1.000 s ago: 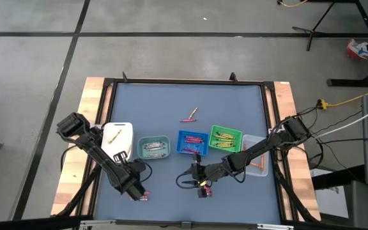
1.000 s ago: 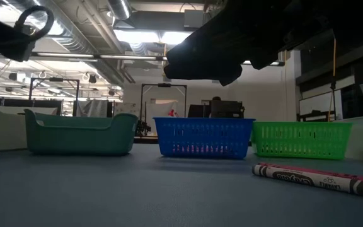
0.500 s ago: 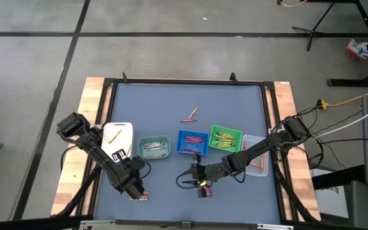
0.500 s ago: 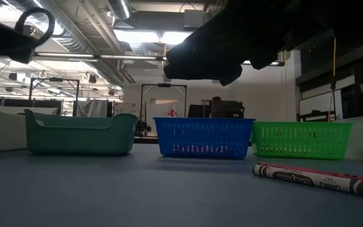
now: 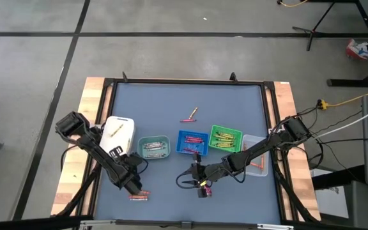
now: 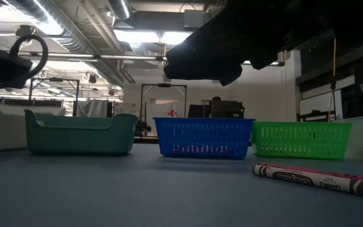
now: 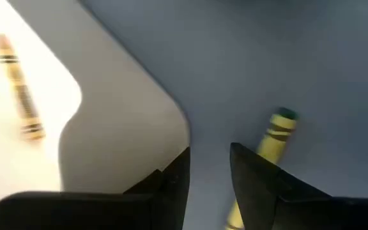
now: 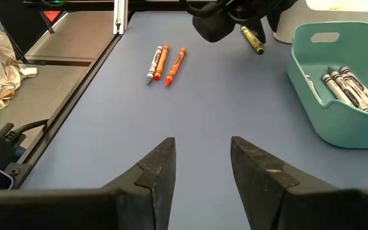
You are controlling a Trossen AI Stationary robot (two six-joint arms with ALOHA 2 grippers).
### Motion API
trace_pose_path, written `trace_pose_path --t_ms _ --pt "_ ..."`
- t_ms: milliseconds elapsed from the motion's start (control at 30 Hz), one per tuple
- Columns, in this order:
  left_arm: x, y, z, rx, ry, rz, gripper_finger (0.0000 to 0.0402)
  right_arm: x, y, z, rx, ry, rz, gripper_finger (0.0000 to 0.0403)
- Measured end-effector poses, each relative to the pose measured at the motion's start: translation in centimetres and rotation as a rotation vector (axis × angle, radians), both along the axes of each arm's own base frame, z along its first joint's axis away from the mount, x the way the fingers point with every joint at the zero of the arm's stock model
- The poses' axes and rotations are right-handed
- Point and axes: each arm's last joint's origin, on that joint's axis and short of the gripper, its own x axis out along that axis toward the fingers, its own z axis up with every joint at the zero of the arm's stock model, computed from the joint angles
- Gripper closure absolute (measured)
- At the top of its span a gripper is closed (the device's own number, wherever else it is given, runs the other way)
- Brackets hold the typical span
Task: Sort crayons
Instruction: Put the green crayon into the green bin
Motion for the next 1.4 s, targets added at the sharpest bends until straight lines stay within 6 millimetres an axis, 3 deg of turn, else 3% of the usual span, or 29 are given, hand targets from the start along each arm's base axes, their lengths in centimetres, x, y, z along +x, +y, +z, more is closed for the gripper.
trace_pose_path --t_ms 200,500,1200,1400 --pt "0.3 -0.3 -0.3 -0.051 -0.018 -0.025 0.0328 0.0 0.0 0.0 0.000 0.000 0.000 0.0253" --pt "0.5 -0.5 -0.4 -0.071 -0.022 -0.036 0.0397 0.0 0.0 0.0 0.001 0.000 0.001 0.0253" --pt "1.1 -0.2 1.2 -0.113 -0.027 -0.004 0.0401 0.0 0.0 0.0 0.003 0.001 0.005 0.0253" --pt "2.2 -0.8 2.6 -0.140 -0.041 -0.051 0.0400 0.0 0.0 0.0 0.002 0.001 0.005 0.0253"
